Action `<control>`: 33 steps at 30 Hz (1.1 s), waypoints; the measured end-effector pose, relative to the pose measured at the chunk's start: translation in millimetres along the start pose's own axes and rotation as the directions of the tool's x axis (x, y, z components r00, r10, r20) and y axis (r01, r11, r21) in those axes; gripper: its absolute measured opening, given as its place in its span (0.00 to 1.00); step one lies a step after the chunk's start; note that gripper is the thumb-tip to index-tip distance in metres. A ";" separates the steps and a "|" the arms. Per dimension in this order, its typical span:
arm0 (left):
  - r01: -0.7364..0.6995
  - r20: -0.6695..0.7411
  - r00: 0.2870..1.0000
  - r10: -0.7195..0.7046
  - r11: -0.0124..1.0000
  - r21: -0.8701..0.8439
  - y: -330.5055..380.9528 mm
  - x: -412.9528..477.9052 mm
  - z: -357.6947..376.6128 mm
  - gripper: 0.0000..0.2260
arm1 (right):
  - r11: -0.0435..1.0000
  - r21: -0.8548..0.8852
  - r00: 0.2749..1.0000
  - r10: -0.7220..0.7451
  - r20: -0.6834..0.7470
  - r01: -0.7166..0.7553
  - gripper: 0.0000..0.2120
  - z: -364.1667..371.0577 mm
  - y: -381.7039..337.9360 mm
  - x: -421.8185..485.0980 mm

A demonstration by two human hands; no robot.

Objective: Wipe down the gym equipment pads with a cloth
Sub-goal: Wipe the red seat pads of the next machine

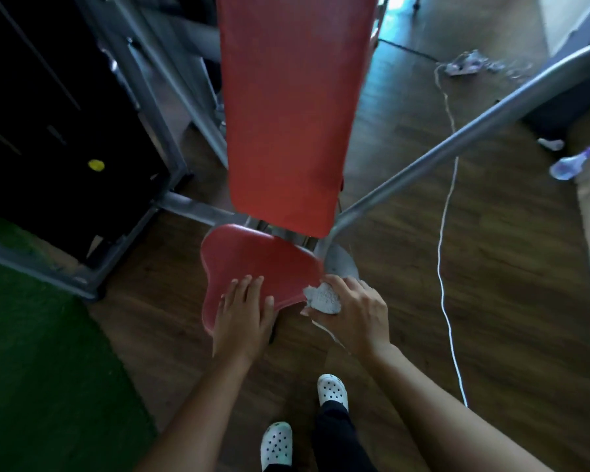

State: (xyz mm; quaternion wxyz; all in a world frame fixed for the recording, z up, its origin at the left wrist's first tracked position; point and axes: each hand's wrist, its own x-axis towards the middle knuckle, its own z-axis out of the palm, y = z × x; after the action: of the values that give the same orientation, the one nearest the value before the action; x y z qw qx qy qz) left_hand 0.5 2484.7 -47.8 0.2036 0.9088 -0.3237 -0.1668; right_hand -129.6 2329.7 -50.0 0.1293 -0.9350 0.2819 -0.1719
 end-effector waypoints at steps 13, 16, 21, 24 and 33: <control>-0.386 0.182 0.907 0.380 0.923 -0.002 102.4 -42.4 11.3 0.36 | 0.911 -0.141 0.916 0.364 -0.168 -0.388 0.29 -101.7 43.2 -86.9; -0.484 0.209 0.856 0.473 0.875 -0.001 142.4 -47.0 27.7 0.36 | 0.859 -0.170 0.870 0.449 -0.202 -0.483 0.29 -123.3 70.4 -107.0; -0.605 0.274 0.767 0.581 0.797 0.004 212.1 -51.5 62.7 0.37 | 0.785 -0.173 0.797 0.548 -0.255 -0.595 0.30 -157.9 124.8 -144.3; -0.652 0.304 0.725 0.618 0.758 0.012 258.3 -54.3 89.4 0.35 | 0.750 -0.153 0.757 0.592 -0.276 -0.643 0.30 -176.2 166.4 -168.1; -0.690 0.336 0.678 0.654 0.724 -0.015 437.2 -69.4 184.1 0.25 | 0.691 -0.120 0.691 0.663 -0.288 -0.713 0.30 -256.1 341.6 -222.6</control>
State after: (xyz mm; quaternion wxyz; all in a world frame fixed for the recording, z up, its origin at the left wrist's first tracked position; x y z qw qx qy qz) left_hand -358.1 2172.7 14.5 0.1440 0.6967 -0.6721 -0.2055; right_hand -569.6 2144.0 11.3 0.0468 -0.7424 0.6434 -0.1808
